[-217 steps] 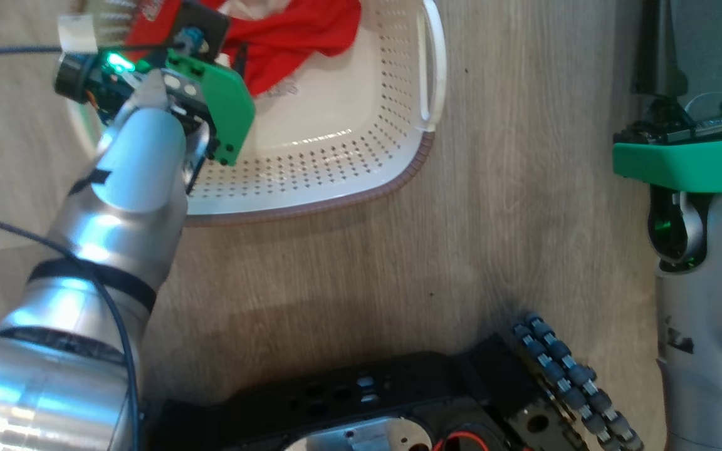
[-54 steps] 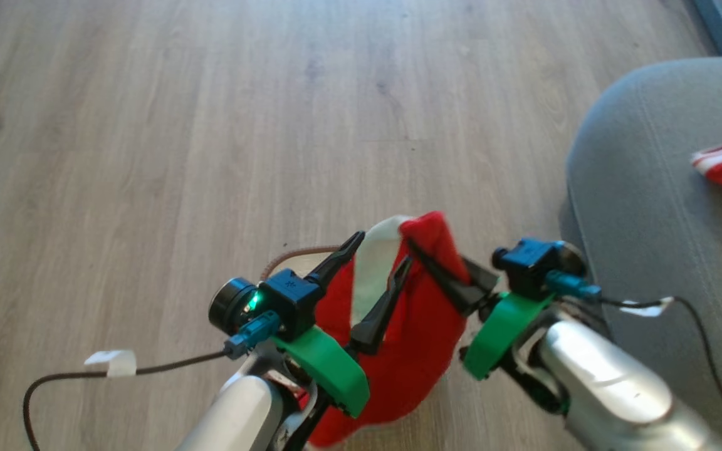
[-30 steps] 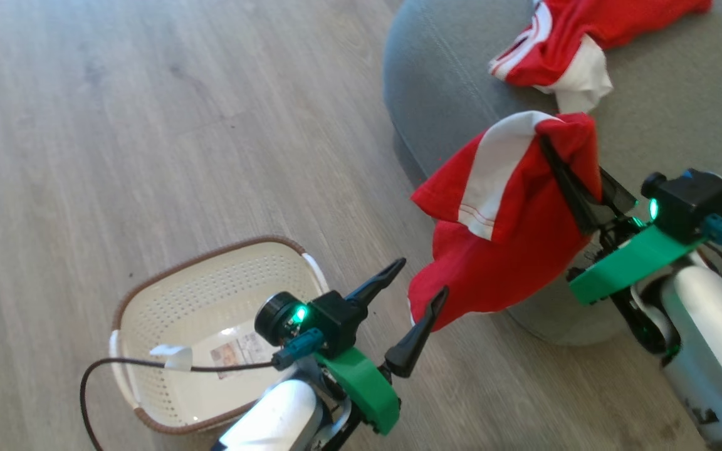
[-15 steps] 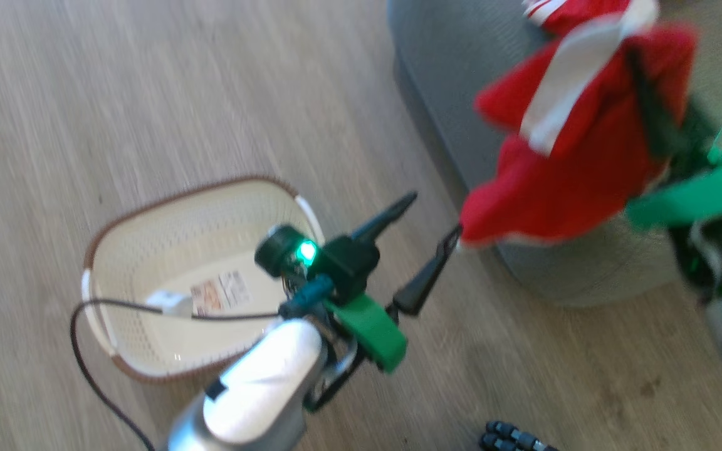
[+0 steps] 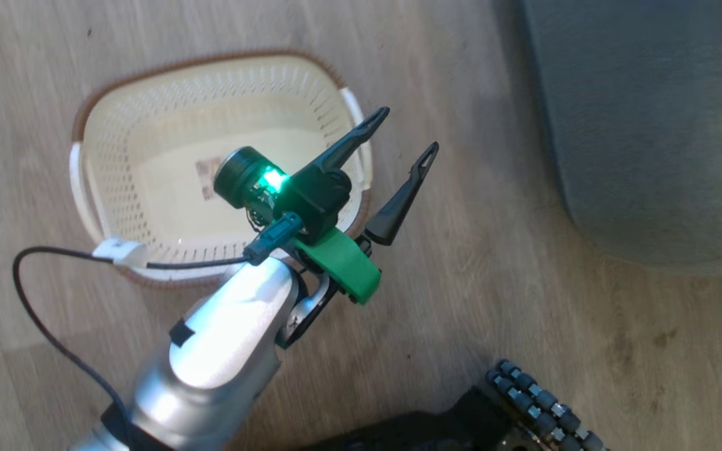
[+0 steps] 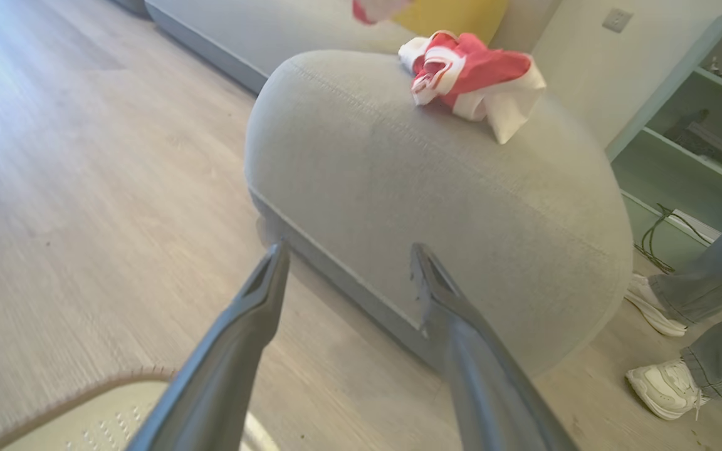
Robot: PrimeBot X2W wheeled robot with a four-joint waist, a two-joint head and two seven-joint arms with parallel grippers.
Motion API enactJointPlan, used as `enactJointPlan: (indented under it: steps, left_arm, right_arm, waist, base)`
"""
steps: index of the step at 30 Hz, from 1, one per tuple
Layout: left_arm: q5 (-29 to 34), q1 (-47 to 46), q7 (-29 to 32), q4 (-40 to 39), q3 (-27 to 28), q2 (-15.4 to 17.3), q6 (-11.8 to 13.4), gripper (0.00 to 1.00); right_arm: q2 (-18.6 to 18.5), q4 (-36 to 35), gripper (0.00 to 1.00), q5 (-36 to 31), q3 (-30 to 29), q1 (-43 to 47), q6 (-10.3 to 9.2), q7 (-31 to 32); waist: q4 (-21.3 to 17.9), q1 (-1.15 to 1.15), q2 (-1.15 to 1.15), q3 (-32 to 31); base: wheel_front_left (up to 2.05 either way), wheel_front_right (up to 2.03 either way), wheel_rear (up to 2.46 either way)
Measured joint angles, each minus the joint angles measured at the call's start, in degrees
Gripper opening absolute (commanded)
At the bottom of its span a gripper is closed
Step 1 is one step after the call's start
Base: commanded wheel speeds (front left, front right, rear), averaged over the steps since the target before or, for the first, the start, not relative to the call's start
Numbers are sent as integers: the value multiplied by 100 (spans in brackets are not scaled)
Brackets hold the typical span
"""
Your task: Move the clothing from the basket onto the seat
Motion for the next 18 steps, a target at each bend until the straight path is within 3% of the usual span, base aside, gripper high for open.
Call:
enactJointPlan:
  steps: [8,12,16,17,18]
  left_arm:
    - [45,-47,87,-213,40,218,48,100]
    - [102,-141,186,-289,-8,283,46,100]
    - [136,-144,267,-297,-58,376,51,100]
    - [153,-140,280,-298,-64,408,58,100]
    - [153,-131,286,-301,-63,439,78,100]
  right_arm:
    - [-998,1188,0,-519,-1114,-358,0,343]
    - [-923,1933,0,-570,-1700,-126,0,68]
    - [-489,2632,0,-661,-1937,372,0,-299]
    - [-369,2750,11,-669,-1950,445,0,-364]
    - [-270,2850,48,-687,-1950,477,0,-417]
  waist:
    - [262,-1,0,781]
    - [249,-1,0,1152]
    - [189,-1,0,1408]
    - [168,-1,0,1435]
    - [145,-1,0,1443]
  base:
    - [0,0,0]
    - [0,0,0]
    - [0,0,0]
    - [0,0,0]
    - [0,0,0]
